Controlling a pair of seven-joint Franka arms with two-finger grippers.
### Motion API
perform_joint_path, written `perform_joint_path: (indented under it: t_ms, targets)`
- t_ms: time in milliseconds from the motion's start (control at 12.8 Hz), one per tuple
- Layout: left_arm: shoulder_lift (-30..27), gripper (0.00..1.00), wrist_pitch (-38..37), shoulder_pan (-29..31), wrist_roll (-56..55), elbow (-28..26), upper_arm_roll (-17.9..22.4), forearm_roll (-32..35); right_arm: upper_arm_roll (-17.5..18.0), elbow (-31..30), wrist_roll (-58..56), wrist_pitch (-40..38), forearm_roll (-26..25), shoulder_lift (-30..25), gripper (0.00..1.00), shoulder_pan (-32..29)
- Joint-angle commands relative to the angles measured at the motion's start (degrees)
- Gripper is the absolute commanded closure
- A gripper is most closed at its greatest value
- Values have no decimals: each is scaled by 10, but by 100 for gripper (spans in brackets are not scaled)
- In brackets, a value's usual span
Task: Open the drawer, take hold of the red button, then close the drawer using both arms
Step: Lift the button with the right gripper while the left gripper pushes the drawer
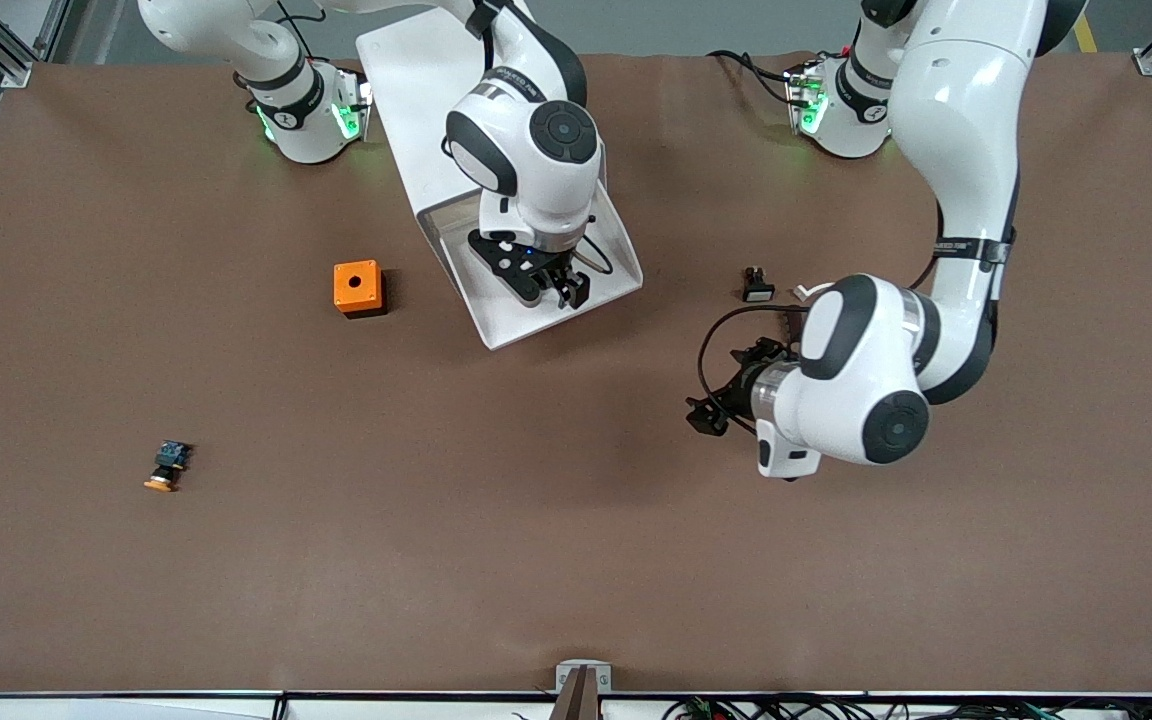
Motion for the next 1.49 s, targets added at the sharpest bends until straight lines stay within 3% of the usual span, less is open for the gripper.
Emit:
perform_joint_path:
  t_ms: [0, 469, 626, 860, 1095, 1408]
  targets:
    - [-8, 0, 58, -50, 6, -20, 1, 20, -4, -7, 11, 6, 18, -6, 99, 11]
    - [-1, 0, 143, -100, 0, -45, -2, 12, -5, 1, -24, -10, 24, -20, 100, -8]
    - [-1, 0, 160, -117, -1, -60, -2, 11, -7, 27, -135, -74, 39, -50, 100, -49]
    - [-1, 0, 160, -125, -1, -74, -12, 0, -10, 52, -395, -136, 62, -91, 100, -176]
    - [-1, 0, 162, -146, -7, -74, -12, -25, -11, 27, -643, -83, 53, -87, 100, -312]
    - [3, 0, 162, -185, -45, -81, -13, -40, -11, -28, -828, 56, 53, -44, 100, -417]
